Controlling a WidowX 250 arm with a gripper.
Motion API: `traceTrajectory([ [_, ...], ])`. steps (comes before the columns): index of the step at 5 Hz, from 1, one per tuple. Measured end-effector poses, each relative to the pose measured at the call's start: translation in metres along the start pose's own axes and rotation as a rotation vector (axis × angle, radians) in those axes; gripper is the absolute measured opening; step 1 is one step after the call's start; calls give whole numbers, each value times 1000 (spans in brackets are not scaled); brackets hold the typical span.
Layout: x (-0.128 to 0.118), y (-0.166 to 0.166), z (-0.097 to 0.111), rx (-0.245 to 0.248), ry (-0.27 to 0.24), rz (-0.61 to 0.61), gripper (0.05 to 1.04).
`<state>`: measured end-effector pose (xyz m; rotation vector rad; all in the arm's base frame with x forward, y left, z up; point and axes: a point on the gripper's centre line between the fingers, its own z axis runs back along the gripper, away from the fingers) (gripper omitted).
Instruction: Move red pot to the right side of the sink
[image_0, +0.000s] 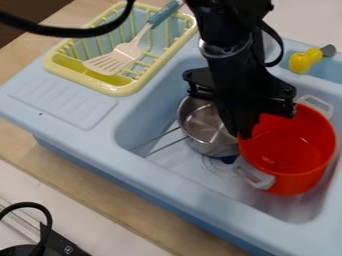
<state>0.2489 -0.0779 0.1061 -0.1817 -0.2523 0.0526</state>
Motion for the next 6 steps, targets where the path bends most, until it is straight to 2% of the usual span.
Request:
traceTrajectory([
  [2, 11, -1, -2, -2, -21, 45, 54],
  [4, 10, -3, -10, 13, -14, 50, 75],
  [5, 9, -5, -14, -7, 6, 67, 220],
  [6, 10, -5, -13, -30, 5, 89, 455],
])
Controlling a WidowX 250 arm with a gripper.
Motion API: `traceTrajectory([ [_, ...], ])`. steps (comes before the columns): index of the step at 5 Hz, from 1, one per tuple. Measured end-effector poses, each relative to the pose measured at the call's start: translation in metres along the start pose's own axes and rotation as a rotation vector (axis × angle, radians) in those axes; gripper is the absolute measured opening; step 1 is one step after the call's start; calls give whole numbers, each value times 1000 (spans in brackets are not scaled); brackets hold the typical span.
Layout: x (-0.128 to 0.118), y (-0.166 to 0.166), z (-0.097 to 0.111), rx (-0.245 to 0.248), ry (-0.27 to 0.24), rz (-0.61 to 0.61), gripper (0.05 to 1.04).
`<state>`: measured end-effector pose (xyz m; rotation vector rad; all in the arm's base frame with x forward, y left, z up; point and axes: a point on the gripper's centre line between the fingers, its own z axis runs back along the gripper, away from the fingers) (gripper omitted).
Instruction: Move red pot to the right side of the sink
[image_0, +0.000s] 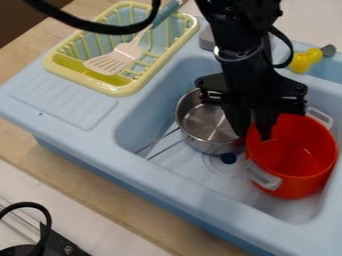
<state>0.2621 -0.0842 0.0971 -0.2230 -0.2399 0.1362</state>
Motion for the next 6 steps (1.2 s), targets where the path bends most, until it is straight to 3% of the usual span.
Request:
traceTrajectory([
  [1, -1, 4, -1, 10, 3, 2, 750],
  [2, -2, 5, 6, 22, -2, -20, 982],
  [3, -1, 6, 20, 34, -14, -55, 996],
  [4, 4, 11, 27, 102, -18, -133, 996],
  [6, 4, 40, 33, 162, -22, -146, 996],
])
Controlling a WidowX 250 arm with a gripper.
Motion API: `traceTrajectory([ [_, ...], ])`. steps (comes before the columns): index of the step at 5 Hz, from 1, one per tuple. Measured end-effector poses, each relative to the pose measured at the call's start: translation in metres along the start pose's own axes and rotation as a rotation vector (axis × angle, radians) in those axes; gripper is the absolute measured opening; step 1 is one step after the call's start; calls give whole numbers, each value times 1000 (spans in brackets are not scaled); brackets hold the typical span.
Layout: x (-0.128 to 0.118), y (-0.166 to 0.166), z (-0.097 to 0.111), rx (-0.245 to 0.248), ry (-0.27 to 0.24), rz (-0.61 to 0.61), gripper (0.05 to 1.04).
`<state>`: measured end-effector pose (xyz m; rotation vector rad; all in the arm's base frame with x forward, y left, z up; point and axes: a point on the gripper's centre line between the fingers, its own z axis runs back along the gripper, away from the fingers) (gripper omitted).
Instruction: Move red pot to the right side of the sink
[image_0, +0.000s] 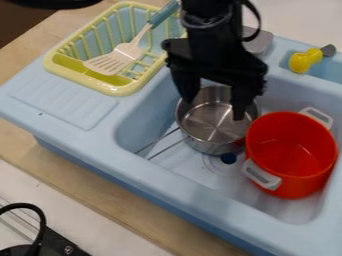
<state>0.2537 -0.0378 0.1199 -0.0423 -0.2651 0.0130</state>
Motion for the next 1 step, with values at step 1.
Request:
traceTrajectory([
  [1, 1, 4, 6, -16, -15, 0, 996],
])
